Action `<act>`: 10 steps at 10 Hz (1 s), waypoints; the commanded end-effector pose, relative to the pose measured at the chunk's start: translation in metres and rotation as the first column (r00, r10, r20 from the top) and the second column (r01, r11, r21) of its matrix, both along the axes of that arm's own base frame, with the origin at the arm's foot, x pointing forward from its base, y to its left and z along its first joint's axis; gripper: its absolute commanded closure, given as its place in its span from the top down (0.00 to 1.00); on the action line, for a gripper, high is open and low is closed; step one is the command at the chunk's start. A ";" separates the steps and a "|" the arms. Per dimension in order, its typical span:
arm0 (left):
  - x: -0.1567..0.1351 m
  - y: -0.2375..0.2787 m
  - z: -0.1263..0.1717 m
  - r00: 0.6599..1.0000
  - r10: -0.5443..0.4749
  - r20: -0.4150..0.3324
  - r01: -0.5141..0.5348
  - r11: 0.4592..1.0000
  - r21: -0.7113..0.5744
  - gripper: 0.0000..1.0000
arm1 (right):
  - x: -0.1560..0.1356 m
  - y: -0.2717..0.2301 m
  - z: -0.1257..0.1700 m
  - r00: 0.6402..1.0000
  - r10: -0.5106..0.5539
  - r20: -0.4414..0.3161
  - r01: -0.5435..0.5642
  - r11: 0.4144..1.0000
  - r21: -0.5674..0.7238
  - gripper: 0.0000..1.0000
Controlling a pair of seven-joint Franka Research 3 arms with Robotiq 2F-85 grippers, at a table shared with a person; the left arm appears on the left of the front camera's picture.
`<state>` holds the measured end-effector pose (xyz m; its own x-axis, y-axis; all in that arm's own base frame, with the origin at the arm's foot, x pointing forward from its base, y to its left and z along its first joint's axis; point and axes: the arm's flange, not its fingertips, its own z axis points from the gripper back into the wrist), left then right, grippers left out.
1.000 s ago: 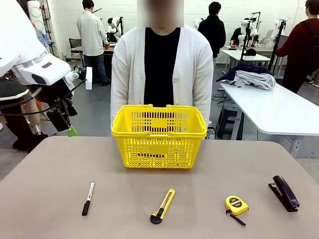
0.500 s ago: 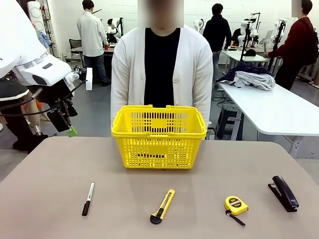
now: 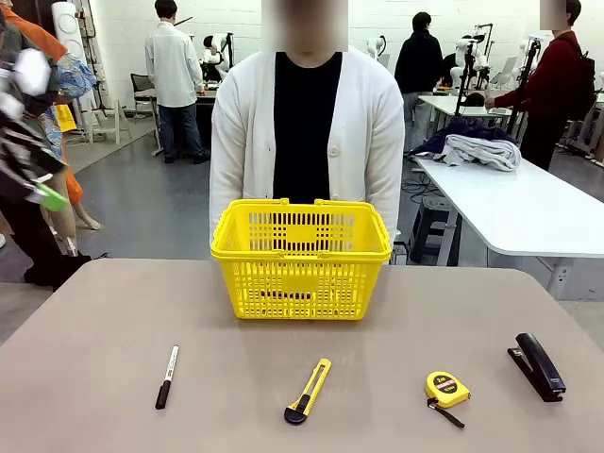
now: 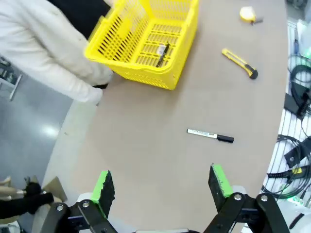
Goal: Place the items the person wants into the basket.
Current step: Pick up the item the person points to and place it in the Market Basket.
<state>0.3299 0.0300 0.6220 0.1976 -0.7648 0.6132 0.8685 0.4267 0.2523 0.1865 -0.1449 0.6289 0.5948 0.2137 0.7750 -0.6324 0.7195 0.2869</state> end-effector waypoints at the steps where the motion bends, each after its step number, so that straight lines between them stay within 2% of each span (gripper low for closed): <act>1: -0.028 0.039 -0.016 0.998 -0.058 0.013 0.059 0.991 -0.119 1.00 | 0.000 0.001 -0.002 1.000 0.003 -0.002 -0.003 1.000 -0.001 1.00; 3: -0.037 0.085 -0.032 0.984 -0.171 -0.047 0.157 0.963 -0.220 1.00 | 0.000 0.001 -0.002 1.000 0.003 -0.002 -0.003 1.000 -0.001 1.00; 5: -0.043 0.105 -0.041 0.980 -0.199 -0.015 0.192 0.960 -0.206 1.00 | 0.000 0.001 -0.002 1.000 0.003 -0.002 -0.003 1.000 -0.001 1.00; 8: -0.043 0.101 -0.048 0.985 -0.171 0.011 0.169 0.961 -0.219 1.00 | 0.000 0.001 -0.002 1.000 0.003 -0.002 -0.003 1.000 -0.001 1.00; 10: -0.040 0.096 -0.046 0.989 -0.146 -0.008 0.141 0.967 -0.213 1.00 | 0.000 0.001 -0.002 1.000 0.003 -0.002 -0.003 1.000 -0.001 1.00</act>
<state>0.2870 0.1295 0.5752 0.1081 -0.6374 0.7629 0.9360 0.3239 0.1380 0.1865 -0.1449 0.6289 0.5947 0.2139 0.7749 -0.6325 0.7195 0.2868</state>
